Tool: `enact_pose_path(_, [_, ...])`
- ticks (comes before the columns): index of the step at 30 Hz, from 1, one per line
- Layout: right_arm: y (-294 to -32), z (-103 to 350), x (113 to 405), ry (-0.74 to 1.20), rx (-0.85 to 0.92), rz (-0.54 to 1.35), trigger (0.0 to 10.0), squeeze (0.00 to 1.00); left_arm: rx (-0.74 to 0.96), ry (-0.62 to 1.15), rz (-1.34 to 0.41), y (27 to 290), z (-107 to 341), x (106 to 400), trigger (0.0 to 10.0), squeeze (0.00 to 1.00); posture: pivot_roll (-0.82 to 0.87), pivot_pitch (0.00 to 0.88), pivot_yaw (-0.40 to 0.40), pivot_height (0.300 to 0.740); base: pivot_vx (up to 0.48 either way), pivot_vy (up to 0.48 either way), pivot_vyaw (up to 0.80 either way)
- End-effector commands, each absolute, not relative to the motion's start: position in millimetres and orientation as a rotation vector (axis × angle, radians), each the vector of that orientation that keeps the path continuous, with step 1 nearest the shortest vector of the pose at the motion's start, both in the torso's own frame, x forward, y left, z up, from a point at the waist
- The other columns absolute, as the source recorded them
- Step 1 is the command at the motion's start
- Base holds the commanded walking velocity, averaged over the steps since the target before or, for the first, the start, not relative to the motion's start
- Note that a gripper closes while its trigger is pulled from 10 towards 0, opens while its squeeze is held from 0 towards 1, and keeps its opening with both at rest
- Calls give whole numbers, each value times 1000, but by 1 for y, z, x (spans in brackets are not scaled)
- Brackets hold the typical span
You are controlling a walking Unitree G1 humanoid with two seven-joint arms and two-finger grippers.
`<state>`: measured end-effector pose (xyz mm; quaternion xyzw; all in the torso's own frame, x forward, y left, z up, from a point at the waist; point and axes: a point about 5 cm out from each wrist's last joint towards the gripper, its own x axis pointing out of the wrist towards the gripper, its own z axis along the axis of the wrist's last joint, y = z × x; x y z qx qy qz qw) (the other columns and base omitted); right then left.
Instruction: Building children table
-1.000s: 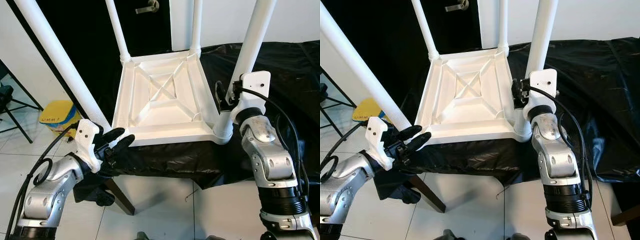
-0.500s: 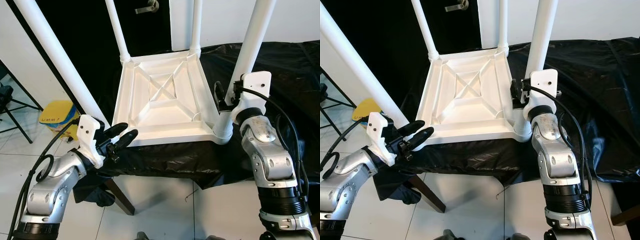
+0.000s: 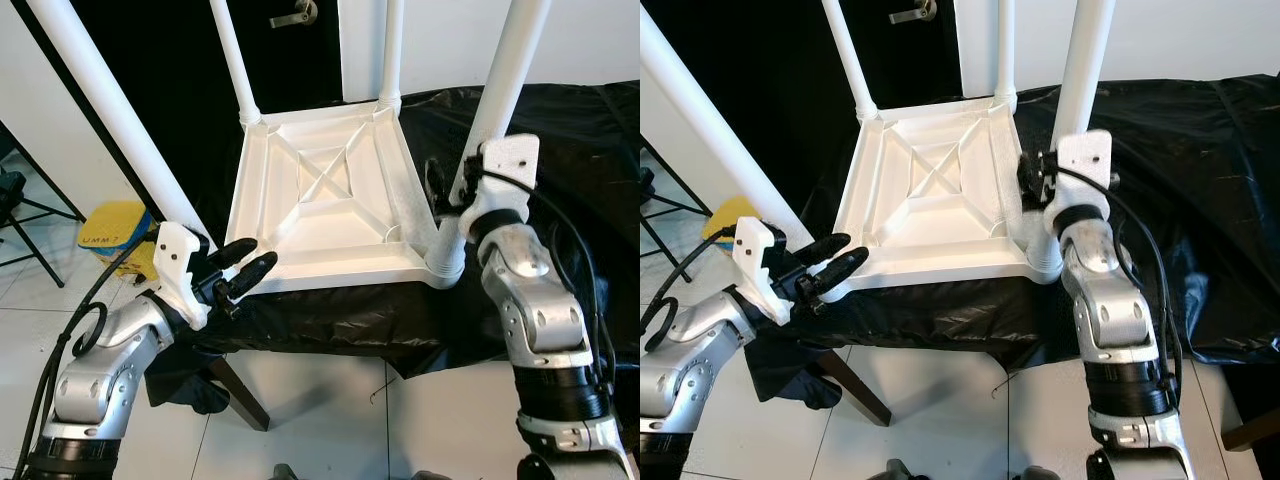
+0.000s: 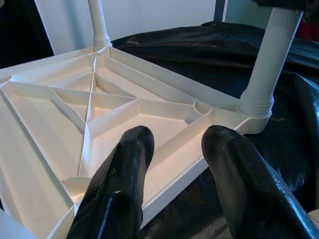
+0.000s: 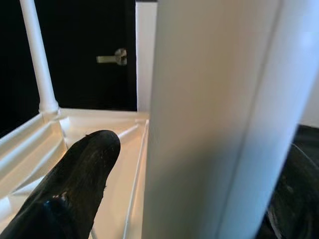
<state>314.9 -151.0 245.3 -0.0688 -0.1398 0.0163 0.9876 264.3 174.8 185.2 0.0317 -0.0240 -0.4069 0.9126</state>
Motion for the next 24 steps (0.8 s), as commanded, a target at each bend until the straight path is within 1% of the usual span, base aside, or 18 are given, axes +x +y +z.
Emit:
enact_pose_path(1, [-148,245,316,-275,-146,44,10000,0,81,-43,-861,180,186,265,10000,0,-91,26,84,740,0,0,0])
enact_pose_path(8, [-145,255,317,-302,-127,56,10000,0,92,-49,-859,181,188,266,10000,0,-89,21,84,740,0,0,0])
enact_pose_path(9, [-145,255,318,-303,-125,57,7608,0,93,-49,-860,181,188,267,10000,0,-89,21,84,740,0,0,0])
enact_pose_path(10, [-145,256,318,-305,-122,59,2980,0,95,-50,-860,181,189,267,10000,0,-88,20,82,740,0,0,0])
enact_pose_path(11, [-145,255,318,-303,-119,60,0,0,97,-49,-861,182,189,267,10000,0,-87,17,81,740,0,0,0])
enact_pose_path(13, [-145,256,318,-301,-115,59,0,0,99,-48,-862,182,189,267,10000,0,-87,17,81,740,0,0,0])
enact_pose_path(14, [-145,256,319,-298,-119,59,10000,0,101,-36,-870,183,188,266,10000,0,-85,15,79,740,0,0,0])
enact_pose_path(22, [-144,259,319,-309,-126,61,10000,0,122,-35,-856,191,191,268,10000,0,-81,15,75,740,0,0,0])
enact_pose_path(23, [-144,260,319,-311,-128,63,9255,0,125,-37,-852,192,192,269,10000,0,-81,15,75,740,0,0,0])
enact_pose_path(24, [-144,260,319,-311,-128,63,9255,0,125,-37,-852,192,192,269,10000,0,-81,15,75,740,0,0,0])
